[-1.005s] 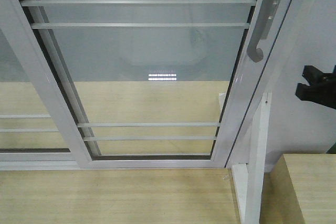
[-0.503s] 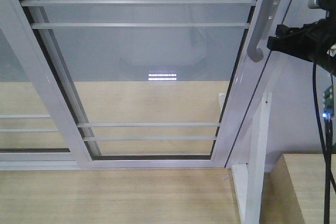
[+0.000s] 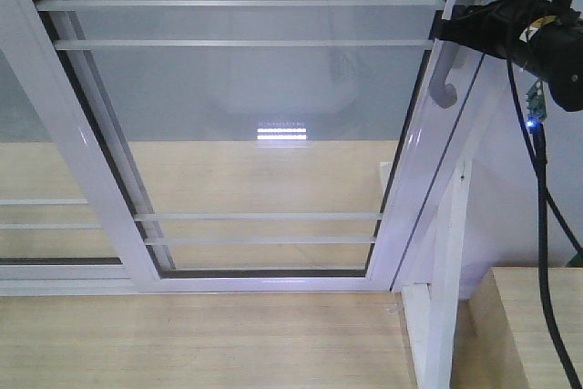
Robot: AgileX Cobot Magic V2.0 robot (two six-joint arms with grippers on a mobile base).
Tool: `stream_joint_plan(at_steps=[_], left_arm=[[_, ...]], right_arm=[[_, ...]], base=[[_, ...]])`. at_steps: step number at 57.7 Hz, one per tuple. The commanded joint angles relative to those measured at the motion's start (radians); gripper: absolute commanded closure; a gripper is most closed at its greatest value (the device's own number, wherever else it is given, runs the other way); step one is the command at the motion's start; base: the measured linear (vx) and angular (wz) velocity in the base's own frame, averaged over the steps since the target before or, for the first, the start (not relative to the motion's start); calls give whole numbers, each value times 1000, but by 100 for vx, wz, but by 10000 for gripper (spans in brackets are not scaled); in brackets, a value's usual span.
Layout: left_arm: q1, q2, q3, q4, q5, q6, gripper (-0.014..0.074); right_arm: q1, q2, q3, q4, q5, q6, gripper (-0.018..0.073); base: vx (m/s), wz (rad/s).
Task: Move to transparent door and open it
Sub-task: 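Reach the right gripper to the door's vertical handle and grasp it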
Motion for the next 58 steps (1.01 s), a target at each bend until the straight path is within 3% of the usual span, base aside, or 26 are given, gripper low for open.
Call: stream_joint_plan(at_steps=[1,16,27,58], left_arm=[[-3,3,-35,-2,-72,-9,208],[-3,3,-35,-2,-72,-9,208],[-3,3,-35,-2,-72,-9,208],[-3,3,-35,-2,-71,-9,208]], right_arm=[[1,-8,-69,-9,-80,1,137],[2,56,-136,-9,-76,2,146],[13,59,-137,-9,-72,2,209],[119,59,-137,-9,-76,-2,235]], base=[[0,0],[0,0],[0,0],[0,0]])
